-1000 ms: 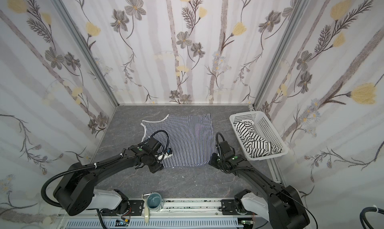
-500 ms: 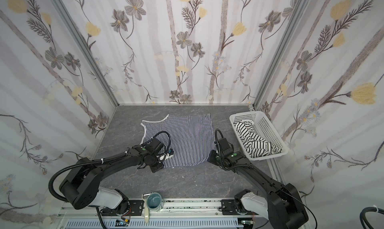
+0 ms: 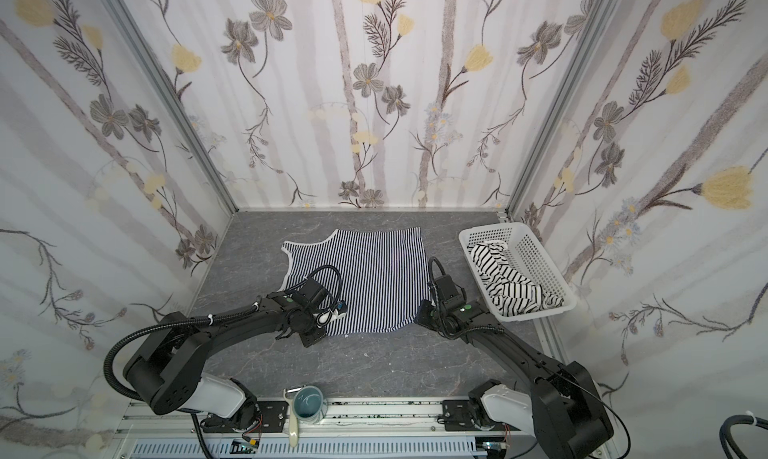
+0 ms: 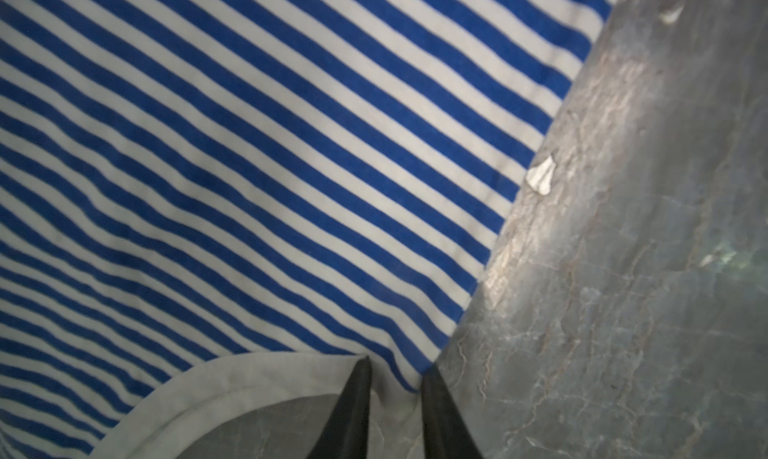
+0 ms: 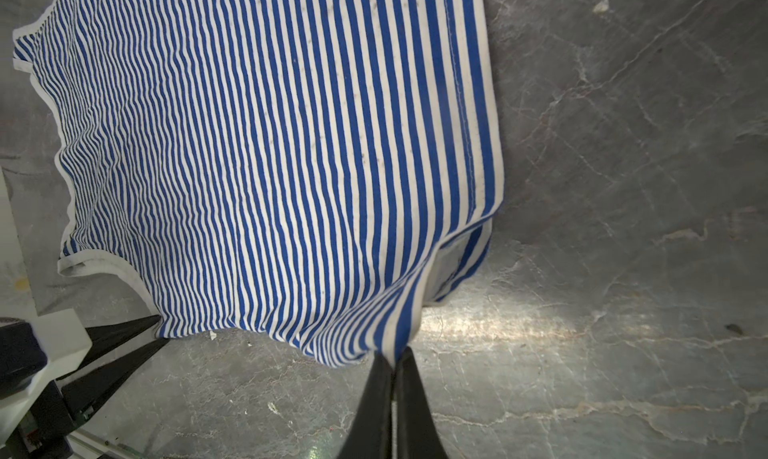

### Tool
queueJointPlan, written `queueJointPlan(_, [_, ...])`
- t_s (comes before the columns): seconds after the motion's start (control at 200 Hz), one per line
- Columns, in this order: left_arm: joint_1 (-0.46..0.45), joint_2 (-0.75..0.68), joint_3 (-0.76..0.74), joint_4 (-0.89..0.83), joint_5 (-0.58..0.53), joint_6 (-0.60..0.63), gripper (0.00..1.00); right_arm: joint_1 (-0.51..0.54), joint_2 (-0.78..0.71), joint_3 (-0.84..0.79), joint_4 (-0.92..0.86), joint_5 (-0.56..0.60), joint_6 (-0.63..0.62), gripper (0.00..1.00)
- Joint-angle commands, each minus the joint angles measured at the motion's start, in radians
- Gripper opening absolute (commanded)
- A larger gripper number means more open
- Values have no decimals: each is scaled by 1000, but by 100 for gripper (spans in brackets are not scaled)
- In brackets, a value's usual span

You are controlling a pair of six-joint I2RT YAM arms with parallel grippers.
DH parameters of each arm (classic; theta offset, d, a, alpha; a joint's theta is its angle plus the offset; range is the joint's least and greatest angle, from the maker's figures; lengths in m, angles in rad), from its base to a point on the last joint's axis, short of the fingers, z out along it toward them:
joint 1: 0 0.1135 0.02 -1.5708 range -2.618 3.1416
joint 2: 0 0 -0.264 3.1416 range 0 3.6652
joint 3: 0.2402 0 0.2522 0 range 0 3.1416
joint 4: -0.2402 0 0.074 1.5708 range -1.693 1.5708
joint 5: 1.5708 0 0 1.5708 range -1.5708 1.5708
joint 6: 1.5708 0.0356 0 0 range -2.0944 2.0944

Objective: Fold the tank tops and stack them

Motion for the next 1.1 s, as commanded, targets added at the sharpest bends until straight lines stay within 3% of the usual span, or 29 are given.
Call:
queueJointPlan(0.0, [-2, 4, -16, -58, 64, 32, 0, -2, 4, 12, 13, 11, -4, 0])
queueJointPlan(0.29, [-3, -53, 40, -147, 161, 55, 0, -61, -22, 59, -56, 20, -66, 0])
queueJointPlan(0.475, [6, -27, 106, -156, 146, 85, 0, -90, 3, 108, -78, 11, -112, 0])
queueJointPlan(1.094, [149, 153, 390, -163, 121, 179, 0, -182, 294, 398, -121, -15, -284, 0])
